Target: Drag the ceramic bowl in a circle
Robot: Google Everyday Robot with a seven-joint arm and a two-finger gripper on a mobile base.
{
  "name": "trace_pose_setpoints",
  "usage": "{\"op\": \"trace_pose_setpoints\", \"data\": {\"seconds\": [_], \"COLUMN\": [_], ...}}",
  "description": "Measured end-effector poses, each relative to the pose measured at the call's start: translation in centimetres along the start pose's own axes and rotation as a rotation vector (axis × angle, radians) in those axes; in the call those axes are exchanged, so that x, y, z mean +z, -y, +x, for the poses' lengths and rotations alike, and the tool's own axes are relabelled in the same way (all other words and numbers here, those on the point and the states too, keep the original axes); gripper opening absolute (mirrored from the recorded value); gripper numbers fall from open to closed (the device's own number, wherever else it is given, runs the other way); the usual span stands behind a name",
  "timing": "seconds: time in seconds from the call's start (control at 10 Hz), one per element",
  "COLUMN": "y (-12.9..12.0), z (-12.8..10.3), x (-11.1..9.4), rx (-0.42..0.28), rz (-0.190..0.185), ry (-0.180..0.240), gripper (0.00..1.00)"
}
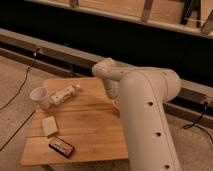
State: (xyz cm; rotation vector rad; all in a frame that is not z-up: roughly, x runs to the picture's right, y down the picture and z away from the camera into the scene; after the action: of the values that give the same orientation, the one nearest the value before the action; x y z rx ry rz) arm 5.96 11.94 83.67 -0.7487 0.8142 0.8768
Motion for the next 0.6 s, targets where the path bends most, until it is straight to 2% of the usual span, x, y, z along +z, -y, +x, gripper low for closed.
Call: {"op": "trace_pose_setpoints", "data": {"seconds": [0.3,0.4,0.6], "y": [-5.7,-8.5,-12.8], "z": [0.0,-0.4,-1.1], "x": [-2.8,-3.7,-4.2], "rx": [-0.182,-0.259,-0.356], "rz": [-0.027,-0.041,-0.069], "ry": [0.060,0.081,0.099], "gripper": [0.00,0.00,0.00]}}
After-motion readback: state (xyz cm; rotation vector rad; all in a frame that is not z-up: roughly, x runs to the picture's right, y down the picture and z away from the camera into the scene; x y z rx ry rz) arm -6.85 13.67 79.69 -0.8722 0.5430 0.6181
